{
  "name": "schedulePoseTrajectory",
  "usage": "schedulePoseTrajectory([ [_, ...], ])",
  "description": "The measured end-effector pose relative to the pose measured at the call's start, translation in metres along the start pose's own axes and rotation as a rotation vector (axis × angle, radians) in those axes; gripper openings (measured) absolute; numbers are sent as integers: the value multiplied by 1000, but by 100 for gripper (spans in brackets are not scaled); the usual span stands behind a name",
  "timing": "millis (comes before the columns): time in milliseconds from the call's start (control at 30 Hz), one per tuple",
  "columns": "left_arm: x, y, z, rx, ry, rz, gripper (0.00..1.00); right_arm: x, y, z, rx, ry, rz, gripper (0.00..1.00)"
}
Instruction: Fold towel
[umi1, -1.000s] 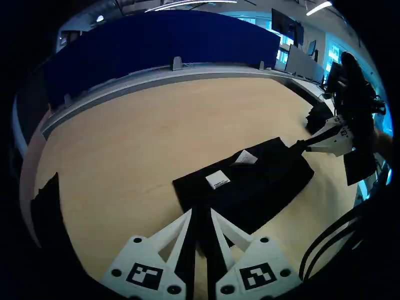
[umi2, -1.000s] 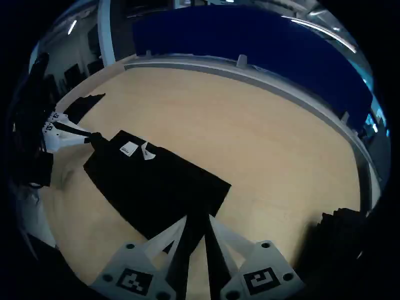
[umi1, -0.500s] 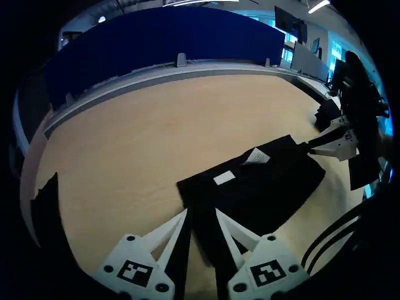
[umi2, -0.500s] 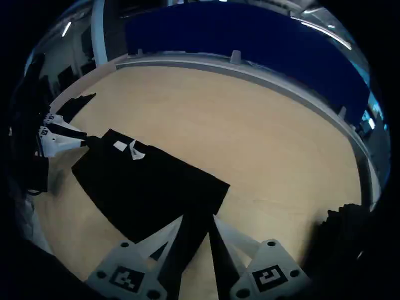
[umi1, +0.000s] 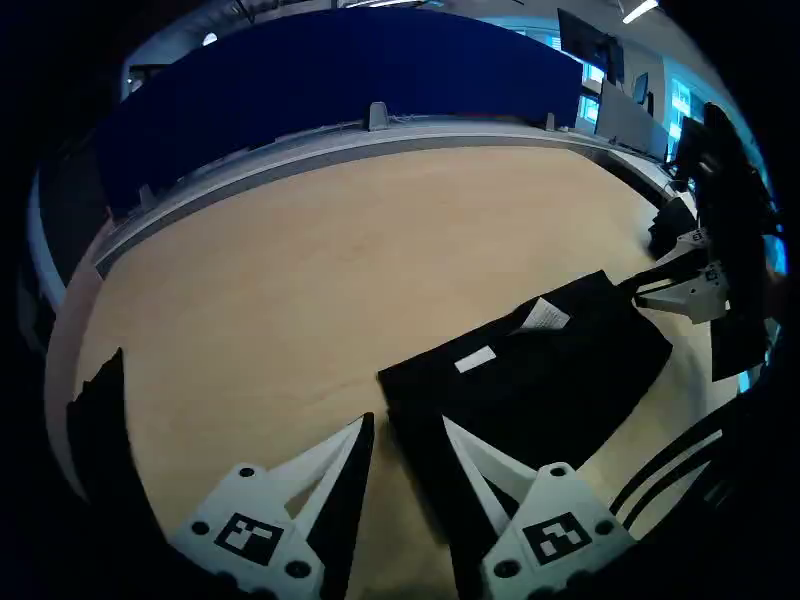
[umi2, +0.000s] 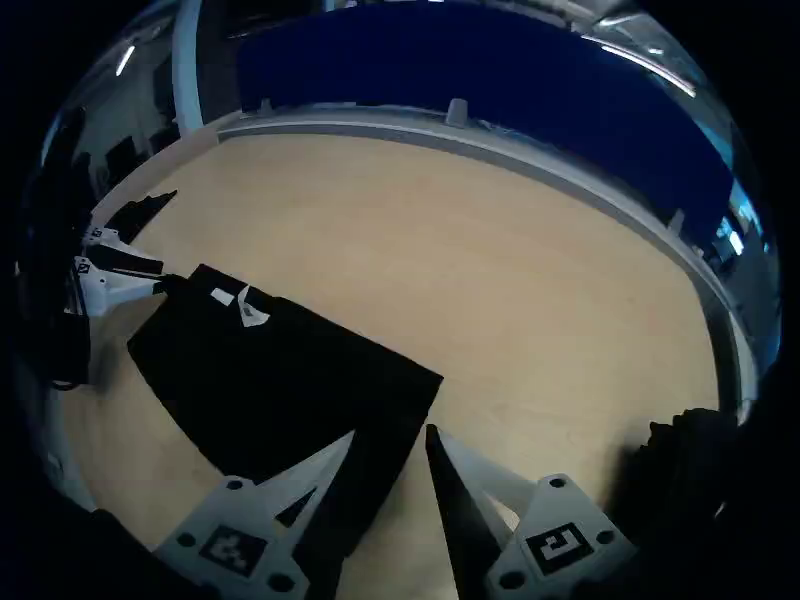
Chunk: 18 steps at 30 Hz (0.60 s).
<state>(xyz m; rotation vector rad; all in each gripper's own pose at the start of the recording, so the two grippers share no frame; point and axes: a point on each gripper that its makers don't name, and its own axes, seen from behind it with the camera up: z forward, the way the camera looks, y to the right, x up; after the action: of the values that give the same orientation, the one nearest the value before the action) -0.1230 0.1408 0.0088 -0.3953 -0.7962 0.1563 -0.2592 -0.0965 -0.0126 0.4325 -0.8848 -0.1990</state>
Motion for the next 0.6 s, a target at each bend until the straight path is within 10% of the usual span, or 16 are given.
schedulePoseTrajectory([
  [433,17,-13,-8,28,39,-34,93,16,5,-3,-21,43,7,82],
  [600,15,-17,-13,38,40,-37,93,20,3,-8,-16,63,14,96],
])
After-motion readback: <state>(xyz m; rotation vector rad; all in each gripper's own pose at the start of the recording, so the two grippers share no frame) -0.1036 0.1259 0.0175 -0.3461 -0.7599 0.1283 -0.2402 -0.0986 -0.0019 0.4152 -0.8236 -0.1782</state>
